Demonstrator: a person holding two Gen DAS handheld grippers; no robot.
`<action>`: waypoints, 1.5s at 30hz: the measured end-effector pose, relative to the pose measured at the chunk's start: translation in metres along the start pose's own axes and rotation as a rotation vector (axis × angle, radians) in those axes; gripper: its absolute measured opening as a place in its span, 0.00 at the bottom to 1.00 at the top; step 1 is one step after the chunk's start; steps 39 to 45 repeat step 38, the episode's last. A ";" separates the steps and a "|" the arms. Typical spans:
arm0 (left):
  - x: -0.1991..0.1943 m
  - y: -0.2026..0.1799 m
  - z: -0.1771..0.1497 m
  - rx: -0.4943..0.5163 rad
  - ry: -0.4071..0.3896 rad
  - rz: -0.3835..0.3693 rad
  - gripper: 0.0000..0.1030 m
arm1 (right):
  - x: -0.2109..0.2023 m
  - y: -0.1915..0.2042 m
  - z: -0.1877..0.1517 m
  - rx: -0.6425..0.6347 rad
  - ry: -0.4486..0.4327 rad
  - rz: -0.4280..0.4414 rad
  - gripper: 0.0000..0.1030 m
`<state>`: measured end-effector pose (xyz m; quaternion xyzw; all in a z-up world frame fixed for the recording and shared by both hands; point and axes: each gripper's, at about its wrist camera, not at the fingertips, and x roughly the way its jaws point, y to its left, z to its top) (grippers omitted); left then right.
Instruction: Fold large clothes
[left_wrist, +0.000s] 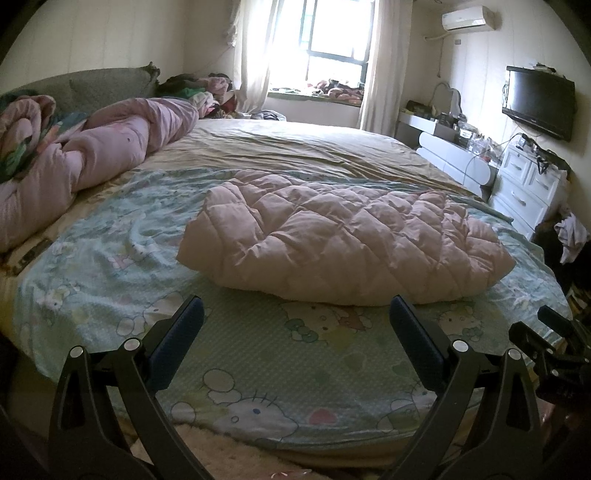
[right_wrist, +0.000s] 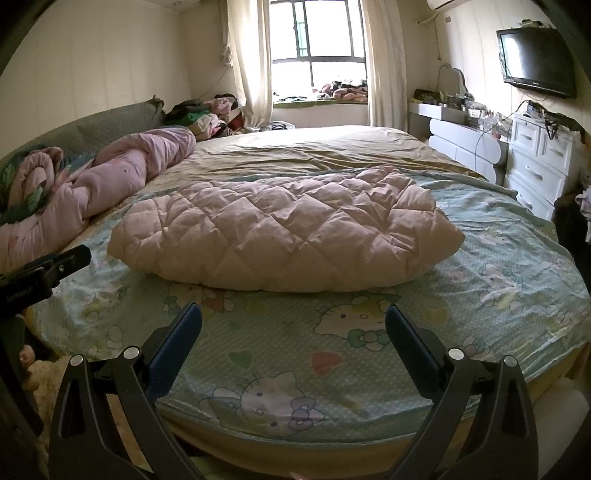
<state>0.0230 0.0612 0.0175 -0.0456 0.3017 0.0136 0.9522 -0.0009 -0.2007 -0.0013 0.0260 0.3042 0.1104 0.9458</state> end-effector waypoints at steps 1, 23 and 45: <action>0.000 0.000 0.000 0.000 0.001 0.001 0.91 | 0.000 0.000 0.000 0.000 0.000 0.000 0.96; 0.001 0.004 -0.006 -0.015 0.029 0.020 0.91 | 0.000 0.002 -0.001 -0.014 0.008 0.000 0.96; 0.036 0.135 -0.014 -0.208 0.150 0.233 0.91 | -0.003 -0.118 -0.043 0.242 0.085 -0.296 0.96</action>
